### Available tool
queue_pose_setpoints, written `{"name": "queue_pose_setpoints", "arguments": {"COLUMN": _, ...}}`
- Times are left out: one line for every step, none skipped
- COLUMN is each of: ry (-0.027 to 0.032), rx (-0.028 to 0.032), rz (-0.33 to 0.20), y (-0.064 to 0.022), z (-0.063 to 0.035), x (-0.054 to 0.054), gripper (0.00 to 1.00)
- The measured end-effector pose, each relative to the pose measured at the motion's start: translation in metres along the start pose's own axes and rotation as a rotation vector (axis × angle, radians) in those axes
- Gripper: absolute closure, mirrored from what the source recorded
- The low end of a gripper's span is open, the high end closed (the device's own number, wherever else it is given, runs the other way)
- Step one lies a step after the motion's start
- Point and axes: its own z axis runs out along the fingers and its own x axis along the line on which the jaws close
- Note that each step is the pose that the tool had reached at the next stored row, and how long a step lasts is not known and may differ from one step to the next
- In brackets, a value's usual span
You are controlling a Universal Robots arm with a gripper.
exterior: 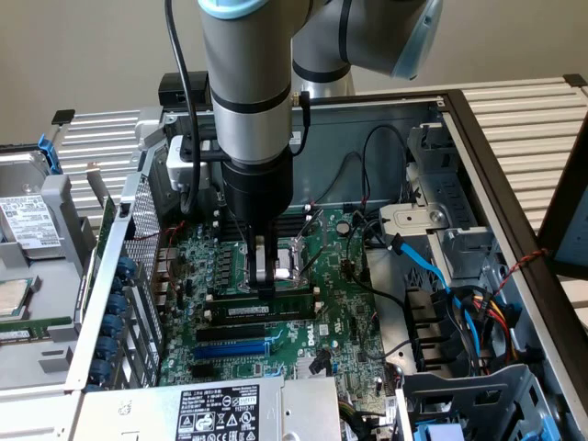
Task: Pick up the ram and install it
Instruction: 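Press down the ram until it locks into place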
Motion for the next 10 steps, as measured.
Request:
{"name": "queue_pose_setpoints", "arguments": {"ry": -0.0001, "rx": 0.0000, "rz": 0.000, "y": 0.0000, "z": 0.0000, "x": 0.0000, "gripper": 0.89}}
{"name": "queue_pose_setpoints", "arguments": {"ry": 0.0000, "rx": 0.0000, "rz": 0.000, "y": 0.0000, "z": 0.0001, "x": 0.0000, "gripper": 0.89}}
{"name": "queue_pose_setpoints", "arguments": {"ry": -0.0001, "rx": 0.0000, "rz": 0.000, "y": 0.0000, "z": 0.0003, "x": 0.0000, "gripper": 0.89}}
{"name": "queue_pose_setpoints", "arguments": {"ry": 0.0000, "rx": 0.0000, "rz": 0.000, "y": 0.0000, "z": 0.0003, "x": 0.0000, "gripper": 0.89}}
{"name": "queue_pose_setpoints", "arguments": {"ry": 0.0000, "rx": 0.0000, "rz": 0.000, "y": 0.0000, "z": 0.0003, "x": 0.0000, "gripper": 0.89}}
{"name": "queue_pose_setpoints", "arguments": {"ry": 0.0000, "rx": 0.0000, "rz": 0.000, "y": 0.0000, "z": 0.0003, "x": 0.0000, "gripper": 0.89}}
{"name": "queue_pose_setpoints", "arguments": {"ry": -0.0001, "rx": 0.0001, "rz": 0.000, "y": 0.0000, "z": 0.0004, "x": 0.0000, "gripper": 0.89}}
{"name": "queue_pose_setpoints", "arguments": {"ry": -0.0001, "rx": 0.0000, "rz": 0.000, "y": 0.0000, "z": 0.0004, "x": 0.0000, "gripper": 0.89}}
{"name": "queue_pose_setpoints", "arguments": {"ry": 0.0000, "rx": 0.0000, "rz": 0.000, "y": 0.0000, "z": 0.0006, "x": 0.0000, "gripper": 0.89}}
{"name": "queue_pose_setpoints", "arguments": {"ry": -0.0001, "rx": 0.0001, "rz": 0.000, "y": 0.0000, "z": 0.0007, "x": 0.0000, "gripper": 0.89}}
